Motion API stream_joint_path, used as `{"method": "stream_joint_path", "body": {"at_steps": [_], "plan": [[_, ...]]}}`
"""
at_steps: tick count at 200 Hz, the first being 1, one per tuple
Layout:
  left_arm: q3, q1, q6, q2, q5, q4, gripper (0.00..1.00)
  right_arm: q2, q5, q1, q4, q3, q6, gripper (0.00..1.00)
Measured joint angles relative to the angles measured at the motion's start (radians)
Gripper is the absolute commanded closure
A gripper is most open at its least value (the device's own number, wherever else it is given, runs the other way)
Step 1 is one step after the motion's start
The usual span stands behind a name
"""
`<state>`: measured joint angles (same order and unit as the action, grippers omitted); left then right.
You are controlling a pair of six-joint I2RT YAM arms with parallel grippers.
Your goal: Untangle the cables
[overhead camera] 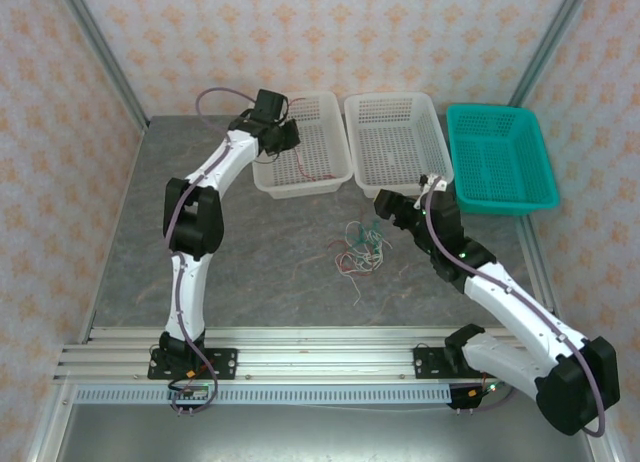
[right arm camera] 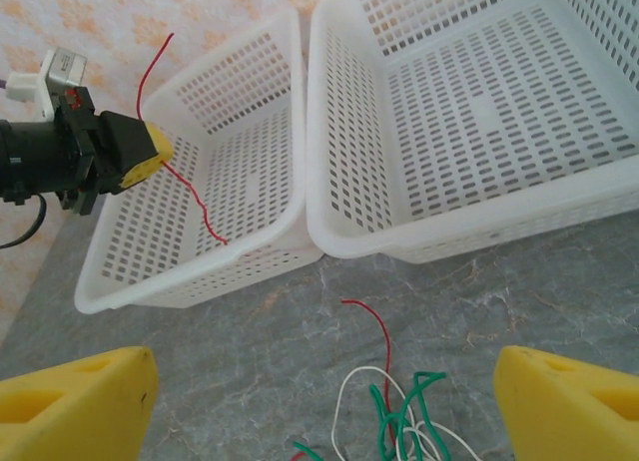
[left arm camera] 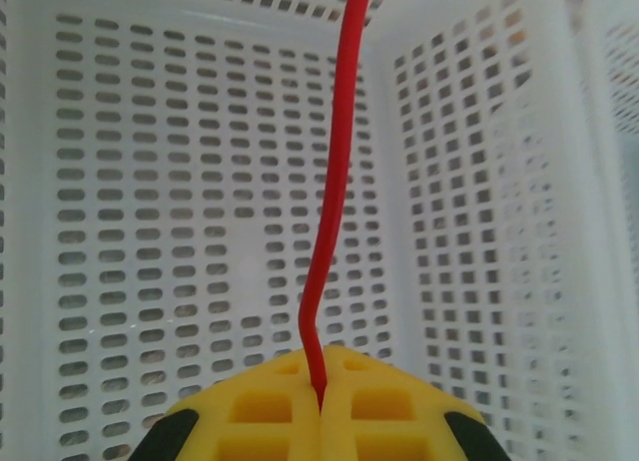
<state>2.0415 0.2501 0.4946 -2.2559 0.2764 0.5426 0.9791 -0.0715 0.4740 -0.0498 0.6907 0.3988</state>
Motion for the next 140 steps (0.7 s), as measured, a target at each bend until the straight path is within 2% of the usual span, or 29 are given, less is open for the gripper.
{"method": "stream_joint_path", "body": {"at_steps": [19, 52, 79, 105, 113, 140], "plan": [[0.014, 0.008, -0.026, -0.016, -0.024, 0.036, 1.0, 0.007, 0.0, 0.0, -0.003, 0.001, 0.0, 0.12], [0.072, 0.006, -0.07, -0.055, -0.064, 0.089, 0.64, 0.007, -0.003, 0.0, -0.004, 0.012, 0.0, 0.13], [0.115, 0.014, -0.123, -0.055, -0.128, 0.128, 0.43, 0.007, -0.003, 0.0, -0.004, 0.014, 0.0, 0.12], [0.159, 0.032, -0.198, -0.045, -0.247, 0.157, 0.27, 0.007, -0.003, 0.0, -0.004, 0.014, 0.0, 0.13], [0.159, 0.038, -0.214, -0.035, -0.279, 0.166, 0.24, 0.008, -0.003, 0.0, -0.004, 0.014, 0.0, 0.12], [0.129, 0.049, -0.255, 0.039, -0.337, 0.179, 0.23, 0.017, -0.003, 0.0, -0.004, 0.014, 0.0, 0.12]]}}
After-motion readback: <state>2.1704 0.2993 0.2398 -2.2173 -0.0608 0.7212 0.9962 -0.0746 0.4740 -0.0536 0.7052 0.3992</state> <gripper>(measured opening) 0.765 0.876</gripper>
